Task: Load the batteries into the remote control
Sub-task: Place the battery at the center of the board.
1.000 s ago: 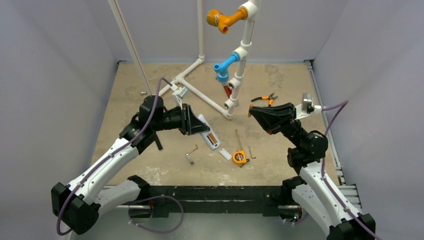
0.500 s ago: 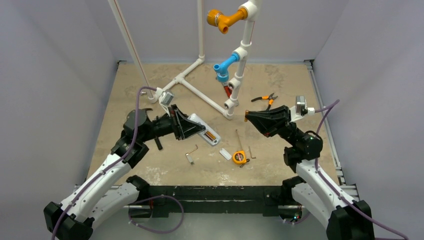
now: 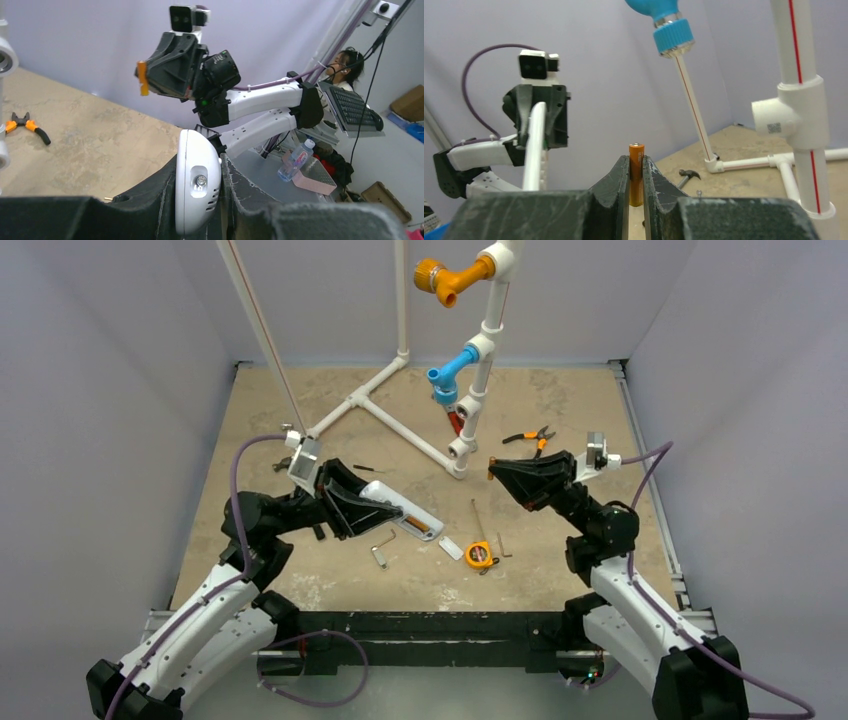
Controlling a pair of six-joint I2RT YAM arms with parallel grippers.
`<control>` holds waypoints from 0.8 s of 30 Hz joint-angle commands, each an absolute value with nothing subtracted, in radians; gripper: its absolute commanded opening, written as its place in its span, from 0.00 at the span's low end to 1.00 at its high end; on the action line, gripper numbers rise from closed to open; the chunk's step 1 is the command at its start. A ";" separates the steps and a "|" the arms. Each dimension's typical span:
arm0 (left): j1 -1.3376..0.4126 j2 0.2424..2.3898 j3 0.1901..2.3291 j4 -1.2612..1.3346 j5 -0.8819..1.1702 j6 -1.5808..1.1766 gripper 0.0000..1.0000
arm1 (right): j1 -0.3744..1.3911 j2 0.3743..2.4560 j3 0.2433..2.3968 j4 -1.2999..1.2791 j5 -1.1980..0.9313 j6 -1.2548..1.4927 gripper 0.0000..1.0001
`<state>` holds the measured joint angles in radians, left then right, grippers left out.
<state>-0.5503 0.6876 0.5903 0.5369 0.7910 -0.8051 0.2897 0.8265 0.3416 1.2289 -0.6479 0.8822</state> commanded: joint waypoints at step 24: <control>-0.548 0.726 0.604 0.646 0.822 -0.815 0.02 | 0.460 1.337 0.779 -0.290 0.316 0.540 0.00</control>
